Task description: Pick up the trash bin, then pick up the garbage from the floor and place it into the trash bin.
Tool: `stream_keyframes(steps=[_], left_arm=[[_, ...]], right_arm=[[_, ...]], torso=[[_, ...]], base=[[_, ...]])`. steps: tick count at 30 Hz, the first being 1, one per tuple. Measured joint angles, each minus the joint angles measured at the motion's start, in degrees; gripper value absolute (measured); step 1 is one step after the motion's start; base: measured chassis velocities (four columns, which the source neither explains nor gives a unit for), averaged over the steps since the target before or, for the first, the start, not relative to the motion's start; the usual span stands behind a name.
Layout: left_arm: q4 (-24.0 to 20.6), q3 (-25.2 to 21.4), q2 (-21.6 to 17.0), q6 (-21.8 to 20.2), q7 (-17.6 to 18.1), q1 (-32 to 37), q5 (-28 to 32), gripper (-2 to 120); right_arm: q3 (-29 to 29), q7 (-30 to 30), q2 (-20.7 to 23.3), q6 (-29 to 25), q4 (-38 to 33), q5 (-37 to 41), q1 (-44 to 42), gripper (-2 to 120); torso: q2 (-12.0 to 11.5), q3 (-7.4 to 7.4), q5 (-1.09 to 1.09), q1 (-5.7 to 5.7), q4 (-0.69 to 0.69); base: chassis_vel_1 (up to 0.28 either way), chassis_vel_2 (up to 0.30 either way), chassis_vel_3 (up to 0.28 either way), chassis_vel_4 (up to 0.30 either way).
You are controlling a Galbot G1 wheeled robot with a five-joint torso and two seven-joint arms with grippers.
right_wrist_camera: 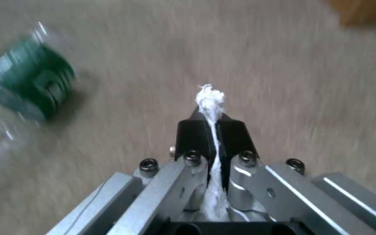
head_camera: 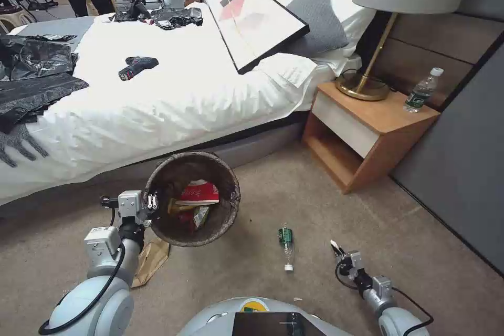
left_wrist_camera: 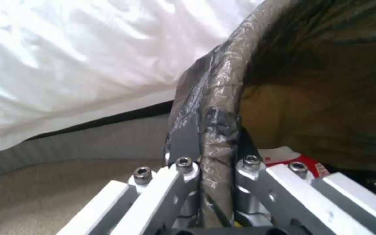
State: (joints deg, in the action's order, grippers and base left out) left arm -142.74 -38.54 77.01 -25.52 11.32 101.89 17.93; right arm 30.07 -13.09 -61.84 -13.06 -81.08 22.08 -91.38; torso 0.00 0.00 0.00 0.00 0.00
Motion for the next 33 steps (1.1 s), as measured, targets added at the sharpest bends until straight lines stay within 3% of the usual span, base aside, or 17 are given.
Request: stream_keyframes(steps=[9,15,17,26,33], left_arm=[[-0.37,0.03,-0.09,-0.17,-0.01,0.28,-0.04,3],[-0.36,0.11,-0.14,-0.33,-0.01,0.29,-0.09,3],[-0.32,0.13,-0.15,-0.34,-0.01,0.28,-0.09,3],[-0.08,-0.04,-0.97,-0.48,0.01,0.34,0.27,3],[0.14,-0.02,-1.0,-0.59,0.07,0.37,0.42,3]], right_arm=[[3.51,-0.37,2.93,2.54,-16.63,2.04,-4.03,0],[3.9,-0.31,6.14,7.33,-29.74,5.76,-3.82,0],[3.69,-0.31,6.41,7.75,-30.67,6.05,-3.48,0],[-3.71,0.52,11.63,13.32,-37.93,8.36,6.26,0],[-13.17,2.84,15.1,20.05,-42.92,12.9,17.36,0]], torso=[[0.0,0.0,-0.01,0.0,0.0],[0.0,0.0,-0.01,0.0,-0.01],[0.0,0.0,-0.02,0.0,0.0],[0.0,0.0,-0.01,0.0,-0.01],[0.0,0.01,-0.01,0.0,0.02]], base=[[0.0,0.0,0.0,0.0],[0.0,0.0,0.0,0.0],[0.0,0.0,0.0,0.0],[0.0,0.0,0.0,0.0],[0.0,0.0,0.0,0.0]])
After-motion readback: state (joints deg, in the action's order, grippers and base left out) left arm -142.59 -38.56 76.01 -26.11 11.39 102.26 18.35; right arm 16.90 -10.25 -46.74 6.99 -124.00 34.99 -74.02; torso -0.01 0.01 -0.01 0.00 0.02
